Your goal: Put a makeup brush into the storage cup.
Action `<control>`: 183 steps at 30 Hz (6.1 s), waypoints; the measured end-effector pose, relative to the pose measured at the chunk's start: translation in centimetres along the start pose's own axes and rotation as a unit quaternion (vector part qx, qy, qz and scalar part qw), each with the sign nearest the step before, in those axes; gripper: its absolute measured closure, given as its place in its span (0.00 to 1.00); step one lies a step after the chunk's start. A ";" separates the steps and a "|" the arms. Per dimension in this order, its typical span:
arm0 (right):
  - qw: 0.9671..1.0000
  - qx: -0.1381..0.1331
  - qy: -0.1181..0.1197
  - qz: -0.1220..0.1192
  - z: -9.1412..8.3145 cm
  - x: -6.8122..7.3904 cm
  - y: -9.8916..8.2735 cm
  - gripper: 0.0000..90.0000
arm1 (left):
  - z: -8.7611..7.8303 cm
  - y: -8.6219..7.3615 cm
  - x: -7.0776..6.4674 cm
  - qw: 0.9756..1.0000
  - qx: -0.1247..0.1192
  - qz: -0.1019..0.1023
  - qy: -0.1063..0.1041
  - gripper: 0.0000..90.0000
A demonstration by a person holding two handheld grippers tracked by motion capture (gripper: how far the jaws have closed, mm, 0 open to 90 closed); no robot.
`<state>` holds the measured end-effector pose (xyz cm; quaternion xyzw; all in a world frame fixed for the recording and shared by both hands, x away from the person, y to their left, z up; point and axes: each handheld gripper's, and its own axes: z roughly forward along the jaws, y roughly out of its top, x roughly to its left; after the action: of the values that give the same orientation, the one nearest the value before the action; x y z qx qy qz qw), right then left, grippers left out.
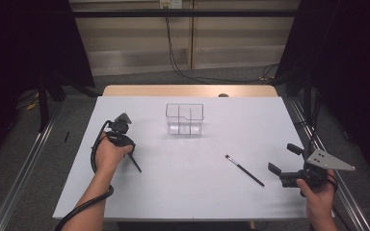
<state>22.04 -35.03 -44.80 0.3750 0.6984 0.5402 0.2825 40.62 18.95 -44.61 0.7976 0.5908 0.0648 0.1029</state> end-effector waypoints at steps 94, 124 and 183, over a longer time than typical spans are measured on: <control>1.000 -0.002 -0.003 -0.002 -0.4 -0.2 -0.1 0.00 | -4.9 0.2 -0.6 0.926 -0.347 -0.051 -0.142 0.93; 1.000 -0.002 -0.001 -0.006 -0.3 0.0 -0.1 0.00 | -6.6 0.5 -1.5 0.871 -0.469 -0.023 -0.145 0.93; 1.000 -0.001 0.005 -0.010 -0.2 0.0 0.0 0.00 | -8.3 5.8 -5.2 0.820 -0.534 0.008 -0.206 0.93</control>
<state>21.86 -35.12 -44.77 0.3655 0.7030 0.5397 0.2846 42.65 13.11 -35.09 0.6167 0.4225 0.2050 0.6318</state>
